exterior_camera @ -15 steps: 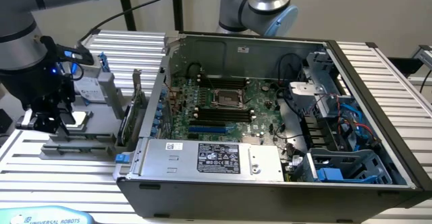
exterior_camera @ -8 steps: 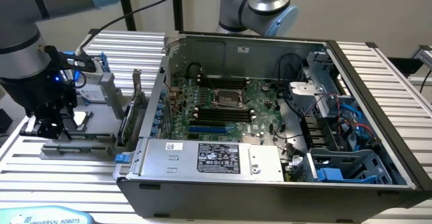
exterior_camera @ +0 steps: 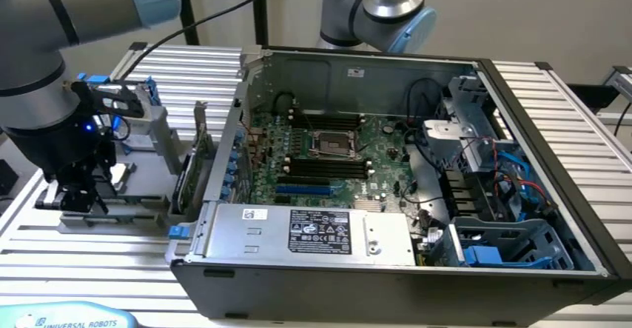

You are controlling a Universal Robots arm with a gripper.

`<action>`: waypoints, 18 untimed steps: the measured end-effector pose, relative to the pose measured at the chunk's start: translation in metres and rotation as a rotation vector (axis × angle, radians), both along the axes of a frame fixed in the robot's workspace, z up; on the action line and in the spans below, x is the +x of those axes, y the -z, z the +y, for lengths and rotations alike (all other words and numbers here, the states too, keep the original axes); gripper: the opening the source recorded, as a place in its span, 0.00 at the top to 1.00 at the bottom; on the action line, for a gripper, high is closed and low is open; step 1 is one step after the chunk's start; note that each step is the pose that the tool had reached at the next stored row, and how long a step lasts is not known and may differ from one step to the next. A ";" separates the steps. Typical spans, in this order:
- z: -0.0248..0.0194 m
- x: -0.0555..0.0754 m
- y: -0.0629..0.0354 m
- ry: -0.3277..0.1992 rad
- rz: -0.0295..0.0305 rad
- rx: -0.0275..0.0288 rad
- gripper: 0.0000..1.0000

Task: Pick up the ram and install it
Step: 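Pick up the ram and move it above insertion slot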

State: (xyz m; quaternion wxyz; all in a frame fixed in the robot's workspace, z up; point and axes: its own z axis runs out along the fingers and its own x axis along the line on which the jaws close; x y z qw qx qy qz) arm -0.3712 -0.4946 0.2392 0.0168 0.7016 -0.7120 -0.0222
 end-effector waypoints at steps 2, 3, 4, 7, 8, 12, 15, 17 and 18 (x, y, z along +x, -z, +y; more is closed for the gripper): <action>-0.0004 0.000 0.0037 -0.001 -0.0001 0.0001 0.64; -0.0005 0.000 0.0055 -0.001 0.0000 0.0000 0.64; -0.0007 0.000 0.0073 -0.002 -0.0001 0.0000 0.64; -0.0007 0.000 0.0127 -0.005 -0.0003 0.0000 0.64; -0.0008 0.000 0.0145 -0.006 -0.0005 0.0001 0.64; -0.0008 0.000 0.0206 -0.012 -0.0033 0.0017 0.64; -0.0007 0.000 0.0238 -0.017 -0.0059 0.0078 0.64; -0.0007 0.000 0.0258 -0.021 -0.0072 0.0136 0.64; -0.0007 0.000 0.0269 -0.023 -0.0078 0.0162 0.64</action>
